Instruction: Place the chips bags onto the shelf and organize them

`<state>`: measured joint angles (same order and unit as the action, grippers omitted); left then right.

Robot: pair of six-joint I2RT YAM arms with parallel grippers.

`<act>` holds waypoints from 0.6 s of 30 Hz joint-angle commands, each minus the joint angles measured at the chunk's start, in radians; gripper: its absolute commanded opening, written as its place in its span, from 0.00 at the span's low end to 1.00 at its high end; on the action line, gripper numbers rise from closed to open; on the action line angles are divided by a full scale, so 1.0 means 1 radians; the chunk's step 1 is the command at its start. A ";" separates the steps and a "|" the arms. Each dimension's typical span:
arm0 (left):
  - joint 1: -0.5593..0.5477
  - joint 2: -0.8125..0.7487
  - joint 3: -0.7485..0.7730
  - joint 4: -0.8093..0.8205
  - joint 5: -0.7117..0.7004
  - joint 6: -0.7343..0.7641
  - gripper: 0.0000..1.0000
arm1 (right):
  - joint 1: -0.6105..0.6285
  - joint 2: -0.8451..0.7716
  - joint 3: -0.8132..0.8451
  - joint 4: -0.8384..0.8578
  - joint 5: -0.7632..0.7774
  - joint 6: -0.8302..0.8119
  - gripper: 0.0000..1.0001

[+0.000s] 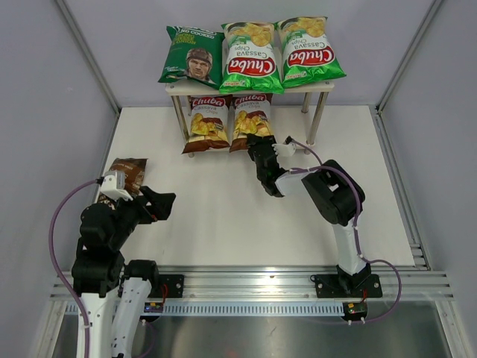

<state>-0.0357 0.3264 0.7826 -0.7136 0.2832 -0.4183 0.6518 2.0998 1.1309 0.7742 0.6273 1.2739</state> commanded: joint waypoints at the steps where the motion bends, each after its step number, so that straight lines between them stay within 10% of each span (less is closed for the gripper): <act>1: -0.004 -0.010 0.001 0.036 -0.003 0.007 0.99 | -0.001 0.037 0.035 -0.020 0.032 0.013 0.39; 18: -0.009 -0.033 0.006 0.025 -0.009 0.010 0.99 | 0.017 -0.035 -0.040 -0.027 -0.008 0.011 0.76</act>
<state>-0.0395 0.3073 0.7826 -0.7162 0.2829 -0.4183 0.6548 2.1094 1.1282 0.7670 0.6052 1.2812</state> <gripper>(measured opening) 0.988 0.719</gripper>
